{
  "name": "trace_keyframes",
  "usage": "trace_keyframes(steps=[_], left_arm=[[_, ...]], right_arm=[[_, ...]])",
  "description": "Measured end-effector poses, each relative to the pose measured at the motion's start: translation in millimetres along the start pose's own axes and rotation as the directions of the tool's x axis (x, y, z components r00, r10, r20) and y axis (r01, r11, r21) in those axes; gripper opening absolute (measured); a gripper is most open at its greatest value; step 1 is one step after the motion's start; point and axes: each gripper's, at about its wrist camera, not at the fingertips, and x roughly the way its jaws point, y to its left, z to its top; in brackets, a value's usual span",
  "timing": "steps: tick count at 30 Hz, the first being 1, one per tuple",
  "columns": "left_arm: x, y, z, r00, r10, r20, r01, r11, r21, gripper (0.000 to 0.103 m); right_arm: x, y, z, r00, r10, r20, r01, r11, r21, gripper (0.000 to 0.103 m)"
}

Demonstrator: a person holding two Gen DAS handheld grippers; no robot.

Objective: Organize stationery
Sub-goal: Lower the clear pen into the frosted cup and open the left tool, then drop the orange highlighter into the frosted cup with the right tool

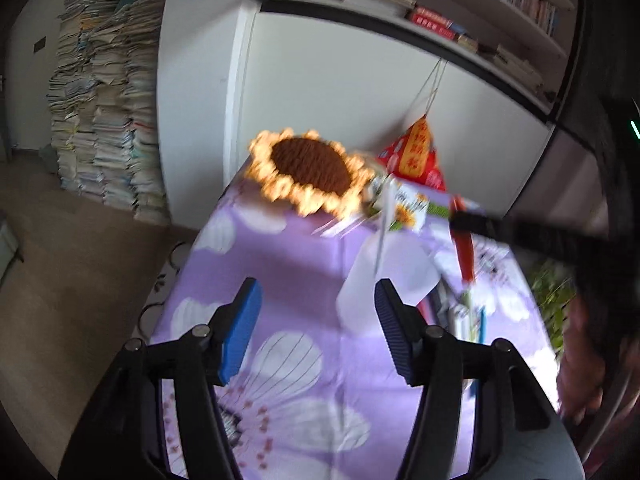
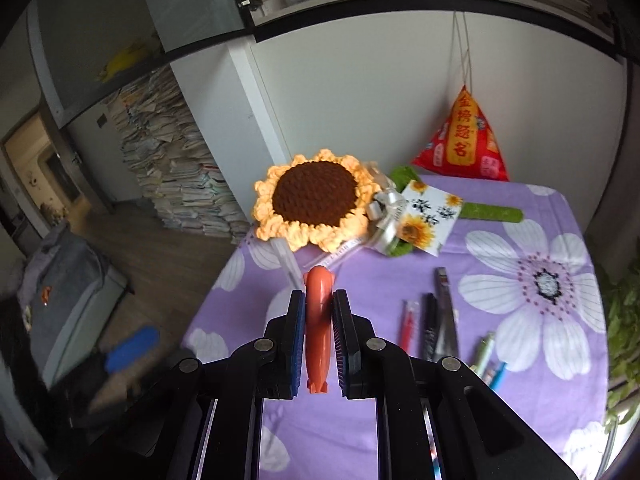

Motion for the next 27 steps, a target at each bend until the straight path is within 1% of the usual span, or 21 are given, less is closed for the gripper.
trace_keyframes(steps=[3,6,11,14,21,25,27], left_arm=[[4.1,6.1,-5.4,0.999,0.029,-0.024,-0.03,1.0,-0.002,0.057],[1.9,10.1,-6.3,1.0,0.024,-0.02,-0.024,1.0,-0.008,0.057],[0.2,7.9,-7.4,1.0,0.015,-0.009,-0.015,1.0,0.013,0.057],[4.5,5.7,-8.4,1.0,-0.001,-0.025,0.002,1.0,0.015,0.057],[9.6,3.4,-10.2,0.999,-0.015,-0.043,0.016,1.0,0.019,0.057],[9.9,2.3,-10.7,0.999,-0.014,-0.047,0.015,1.0,0.02,0.057],[9.9,0.8,-11.4,0.999,-0.015,-0.048,0.016,1.0,0.023,0.057]], right_arm=[[21.3,4.2,6.8,1.0,-0.001,0.003,0.001,1.0,0.014,0.014],[41.3,5.5,7.7,1.0,-0.028,0.005,0.028,0.999,0.021,0.014],[66.6,-3.3,-6.8,0.998,-0.039,-0.057,0.042,0.998,0.052,0.014],[73.0,-4.1,-14.0,0.996,-0.045,-0.08,0.048,0.998,0.041,0.014],[73.5,0.7,-17.6,0.994,-0.079,-0.081,0.079,0.997,-0.004,0.014],[71.6,0.7,-19.0,0.993,-0.091,-0.078,0.09,0.996,-0.016,0.014],[71.7,0.7,-19.1,0.993,-0.085,-0.079,0.084,0.996,-0.017,0.014]])
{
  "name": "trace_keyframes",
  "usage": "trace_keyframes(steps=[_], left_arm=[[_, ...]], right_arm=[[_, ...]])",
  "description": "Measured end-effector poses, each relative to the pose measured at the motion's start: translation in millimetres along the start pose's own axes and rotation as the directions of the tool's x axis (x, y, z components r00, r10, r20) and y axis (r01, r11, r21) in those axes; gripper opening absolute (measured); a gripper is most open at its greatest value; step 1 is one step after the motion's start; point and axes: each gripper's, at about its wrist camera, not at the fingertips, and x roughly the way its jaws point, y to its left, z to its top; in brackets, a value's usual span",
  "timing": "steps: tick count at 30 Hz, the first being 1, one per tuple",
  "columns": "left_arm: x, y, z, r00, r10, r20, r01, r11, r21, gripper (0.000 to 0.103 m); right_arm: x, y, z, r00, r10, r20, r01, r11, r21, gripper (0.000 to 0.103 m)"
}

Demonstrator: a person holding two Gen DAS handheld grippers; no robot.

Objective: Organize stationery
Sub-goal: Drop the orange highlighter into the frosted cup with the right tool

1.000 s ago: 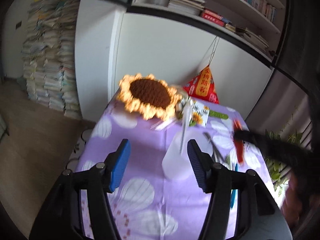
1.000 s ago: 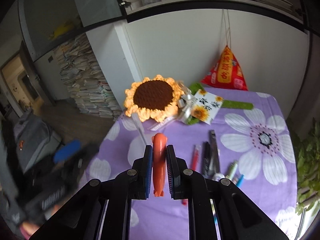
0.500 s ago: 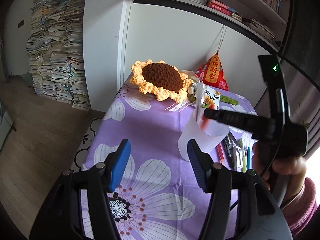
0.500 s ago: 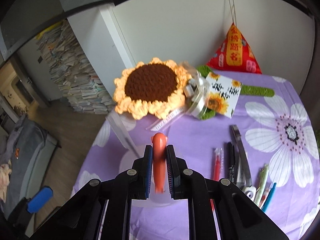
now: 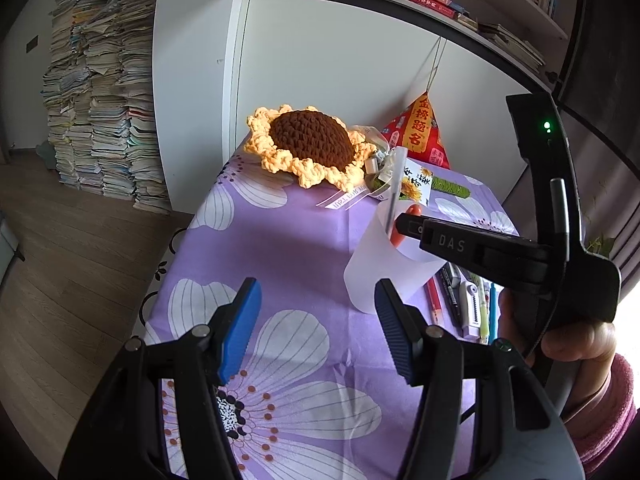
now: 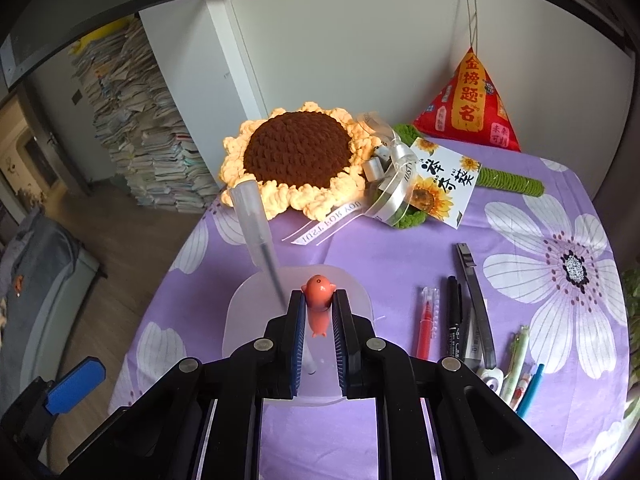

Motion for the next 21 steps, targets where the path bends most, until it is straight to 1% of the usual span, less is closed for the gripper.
trace_keyframes(steps=[4,7,9,11,12,14,17,19,21], left_arm=[[-1.2,-3.3,-0.5,1.0,-0.004,0.0,0.004,1.0,0.004,0.057],[-1.8,-9.6,-1.1,1.0,-0.019,0.0,0.019,1.0,0.018,0.057],[-1.8,-16.7,-1.6,0.999,-0.034,0.0,0.034,0.999,0.033,0.057],[0.3,-26.7,-2.6,0.998,-0.064,-0.008,0.064,0.997,0.052,0.057],[2.6,-32.6,-3.3,0.997,-0.082,-0.017,0.083,0.995,0.061,0.057],[7.7,-45.1,-5.0,0.994,-0.107,-0.035,0.11,0.991,0.08,0.056],[17.1,-66.6,-9.4,0.989,-0.135,-0.064,0.142,0.983,0.118,0.055],[25.3,-79.2,-12.7,0.984,-0.153,-0.091,0.165,0.977,0.138,0.055],[38.1,-92.6,-17.4,0.978,-0.164,-0.132,0.183,0.971,0.153,0.053]], right_arm=[[-7.4,-2.0,1.8,0.999,0.035,-0.021,-0.034,0.999,0.004,0.015],[-31.2,-8.6,3.8,0.999,0.036,0.028,-0.036,0.999,0.001,0.018],[-56.8,-20.4,3.3,0.997,0.001,0.082,0.0,1.0,-0.007,0.022],[-74.8,-35.1,-0.8,0.994,-0.044,0.099,0.044,0.999,0.007,0.022],[-79.5,-42.7,-2.9,0.994,-0.059,0.094,0.058,0.998,0.019,0.022],[-85.5,-63.0,-11.9,0.994,-0.1,0.053,0.097,0.994,0.053,0.022],[-81.3,-93.0,-31.8,0.986,-0.166,-0.022,0.167,0.981,0.101,0.022],[-75.6,-109.5,-49.0,0.981,-0.181,-0.066,0.188,0.974,0.128,0.022],[-72.2,-127.0,-65.8,0.979,-0.171,-0.11,0.189,0.967,0.173,0.022]])
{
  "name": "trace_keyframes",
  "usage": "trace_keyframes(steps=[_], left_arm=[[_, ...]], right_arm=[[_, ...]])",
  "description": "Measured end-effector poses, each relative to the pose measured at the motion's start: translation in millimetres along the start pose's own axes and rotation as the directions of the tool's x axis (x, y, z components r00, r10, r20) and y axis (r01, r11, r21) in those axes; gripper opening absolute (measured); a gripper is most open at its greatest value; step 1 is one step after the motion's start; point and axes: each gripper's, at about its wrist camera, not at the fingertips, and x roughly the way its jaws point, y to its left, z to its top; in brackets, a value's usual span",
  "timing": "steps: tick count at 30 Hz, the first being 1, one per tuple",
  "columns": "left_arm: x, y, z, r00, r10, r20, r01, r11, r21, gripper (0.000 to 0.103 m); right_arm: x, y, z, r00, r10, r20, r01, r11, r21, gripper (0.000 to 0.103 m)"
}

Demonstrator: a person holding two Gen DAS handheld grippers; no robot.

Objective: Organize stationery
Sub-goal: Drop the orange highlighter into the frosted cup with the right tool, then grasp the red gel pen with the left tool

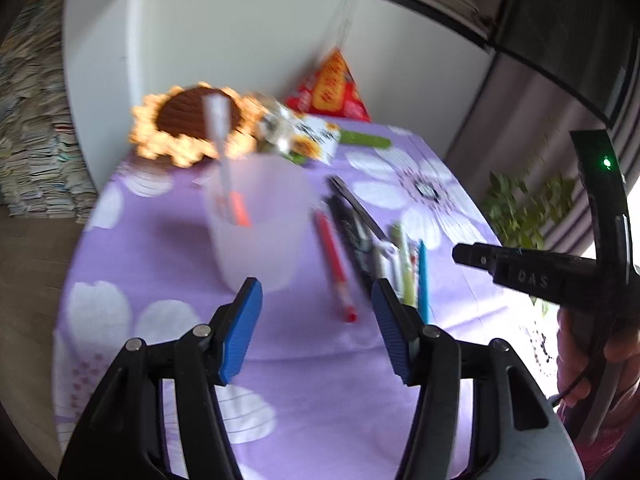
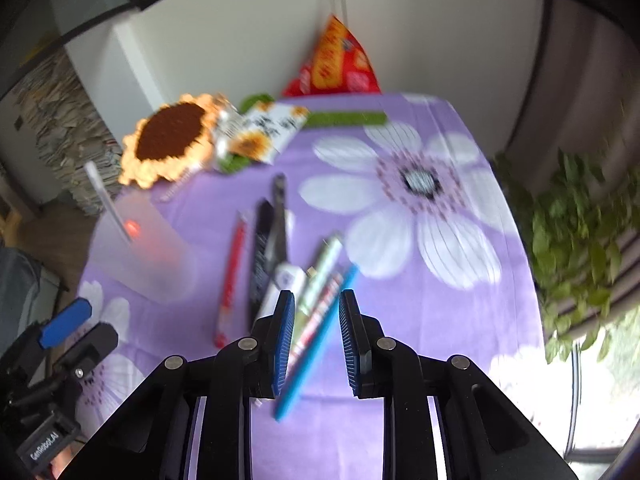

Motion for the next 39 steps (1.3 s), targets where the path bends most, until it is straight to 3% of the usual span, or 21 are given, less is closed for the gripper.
trace_keyframes(steps=[5,10,14,18,22,24,32,34,35,39], left_arm=[[38.6,-16.2,-0.3,0.997,0.008,-0.08,-0.006,1.0,0.03,0.048],[72.8,-23.8,1.3,0.986,0.063,-0.153,-0.056,0.997,0.048,0.022],[92.2,-25.2,-0.1,0.974,0.102,-0.204,-0.091,0.994,0.06,0.021],[89.6,-25.1,-3.2,0.973,0.117,-0.201,-0.105,0.992,0.069,0.008],[73.2,-22.4,-12.8,0.974,0.091,-0.208,-0.079,0.995,0.068,0.008],[61.9,-21.0,-20.5,0.974,0.072,-0.213,-0.056,0.995,0.08,0.008],[22.8,-15.7,-57.9,0.967,0.0,-0.256,0.032,0.992,0.12,0.007],[19.9,-15.1,-62.9,0.964,0.015,-0.266,0.024,0.989,0.145,0.007],[20.3,-15.1,-64.3,0.963,0.021,-0.269,0.021,0.988,0.152,0.007],[18.8,-13.3,-62.9,0.964,0.02,-0.265,0.02,0.989,0.144,0.008]], right_arm=[[-1.5,-28.9,-19.8,1.0,0.004,-0.02,-0.003,0.999,0.045,0.022],[-1.1,-34.9,-29.1,0.999,0.021,-0.032,-0.02,0.999,0.033,0.022],[10.8,-31.4,-36.2,0.996,0.051,-0.076,-0.049,0.998,0.027,0.022],[18.6,-24.7,-39.2,0.992,0.073,-0.099,-0.071,0.997,0.02,0.022],[29.3,-15.3,-42.2,0.987,0.091,-0.132,-0.09,0.996,0.019,0.024],[35.1,-11.7,-43.5,0.984,0.09,-0.152,-0.088,0.996,0.014,0.032],[44.9,-4.1,-42.4,0.985,0.052,-0.164,-0.05,0.999,0.012,0.032],[44.4,-0.1,-42.4,0.985,0.058,-0.163,-0.059,0.998,-0.007,0.023],[43.1,2.3,-42.6,0.983,0.077,-0.166,-0.08,0.997,-0.013,0.012],[34.9,3.4,-42.0,0.986,0.037,-0.16,-0.047,0.997,-0.062,0.001]])
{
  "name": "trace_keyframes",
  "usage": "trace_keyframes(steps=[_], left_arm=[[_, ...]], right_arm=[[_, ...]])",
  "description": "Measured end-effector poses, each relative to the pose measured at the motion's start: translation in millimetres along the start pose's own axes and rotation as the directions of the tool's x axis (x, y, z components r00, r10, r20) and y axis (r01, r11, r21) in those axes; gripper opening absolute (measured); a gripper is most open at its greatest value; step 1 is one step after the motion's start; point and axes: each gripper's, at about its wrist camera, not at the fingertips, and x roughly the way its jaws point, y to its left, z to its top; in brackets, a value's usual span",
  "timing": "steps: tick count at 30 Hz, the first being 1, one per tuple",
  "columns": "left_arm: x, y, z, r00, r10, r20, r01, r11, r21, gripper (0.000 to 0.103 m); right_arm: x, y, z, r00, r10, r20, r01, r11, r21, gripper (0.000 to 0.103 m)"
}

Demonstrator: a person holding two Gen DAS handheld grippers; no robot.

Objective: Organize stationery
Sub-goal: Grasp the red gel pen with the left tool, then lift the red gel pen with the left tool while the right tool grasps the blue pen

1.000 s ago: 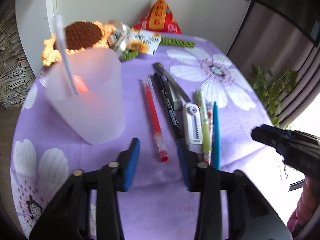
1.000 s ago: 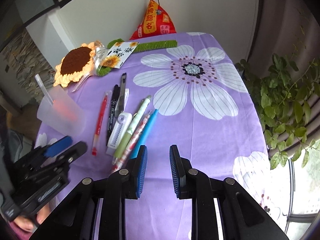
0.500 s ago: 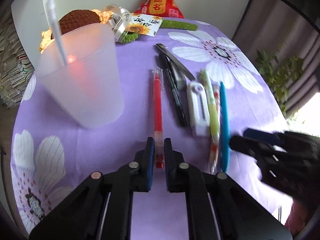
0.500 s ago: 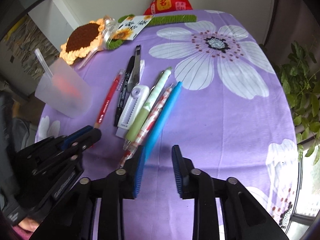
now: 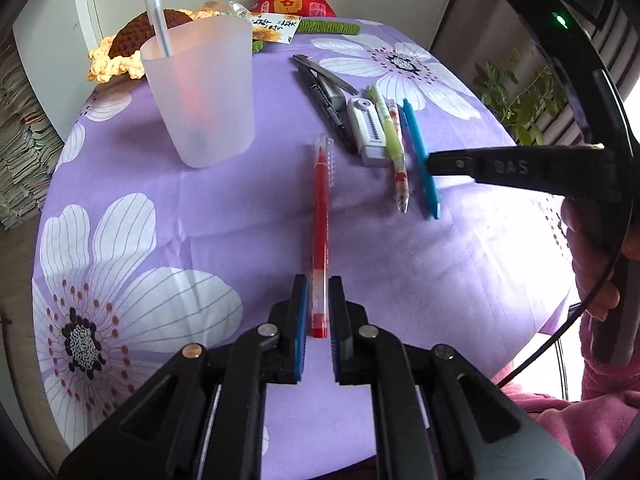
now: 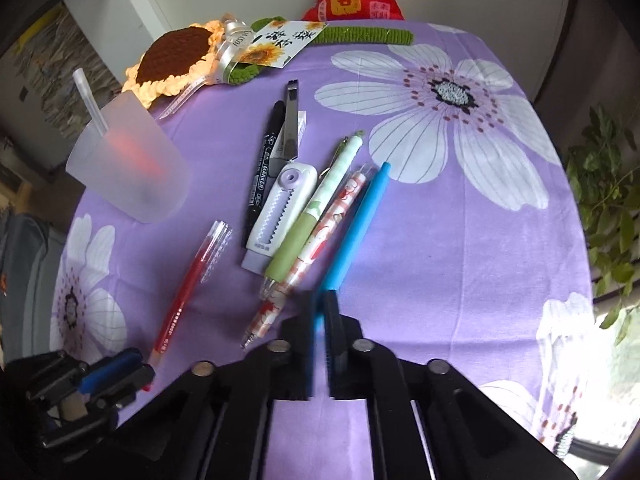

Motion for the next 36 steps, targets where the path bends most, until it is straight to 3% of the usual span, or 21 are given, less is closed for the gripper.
trace_keyframes(steps=[2,5,7,10,12,14,20,28,30,33,36], left_arm=[[0.4,-2.0,2.6,1.0,-0.002,0.0,0.002,1.0,0.003,0.01],[2.3,-6.6,12.0,1.0,0.021,0.021,-0.021,1.0,0.018,0.027],[5.5,-8.1,21.5,0.998,0.036,0.042,-0.037,0.999,0.019,0.034],[14.8,-9.3,39.6,0.996,0.072,0.056,-0.073,0.997,0.014,0.034],[21.4,-9.4,48.2,0.993,0.102,0.056,-0.103,0.995,0.017,0.033],[28.4,-7.2,54.8,0.991,0.123,0.043,-0.124,0.992,0.008,0.032],[41.3,-4.6,65.5,0.989,0.146,0.032,-0.147,0.989,0.007,0.032],[49.3,-8.9,76.9,0.984,0.175,0.039,-0.176,0.984,0.026,0.034],[51.5,-9.9,78.8,0.984,0.174,0.04,-0.175,0.984,0.029,0.03],[56.7,-13.2,79.1,0.984,0.174,0.026,-0.175,0.984,0.042,0.011],[55.4,-13.0,76.6,0.987,0.155,0.029,-0.157,0.987,0.045,0.008]], right_arm=[[-1.6,-10.5,-1.6,1.0,-0.015,-0.011,0.015,1.0,0.026,0.001],[-5.0,-31.7,-5.3,0.999,-0.041,-0.02,0.043,0.995,0.087,0.002],[-8.3,-44.4,-5.2,1.0,-0.01,-0.01,0.011,0.989,0.15,0.002],[-10.1,-54.4,-1.0,0.998,0.065,-0.007,-0.062,0.972,0.225,0.009],[-7.8,-55.6,8.6,0.996,0.085,-0.003,-0.082,0.966,0.245,0.026],[-1.8,-58.8,20.2,0.997,0.07,-0.014,-0.063,0.958,0.279,0.035],[18.4,-64.8,48.8,0.998,0.041,-0.053,-0.021,0.941,0.337,0.035],[27.7,-47.5,64.9,0.996,0.009,-0.083,0.017,0.954,0.299,0.035],[31.7,-42.2,68.4,0.996,-0.01,-0.092,0.036,0.96,0.277,0.035],[34.0,-34.3,72.4,0.995,-0.04,-0.087,0.061,0.965,0.255,0.035],[35.1,-34.8,72.9,0.994,-0.037,-0.101,0.063,0.961,0.27,0.034]])
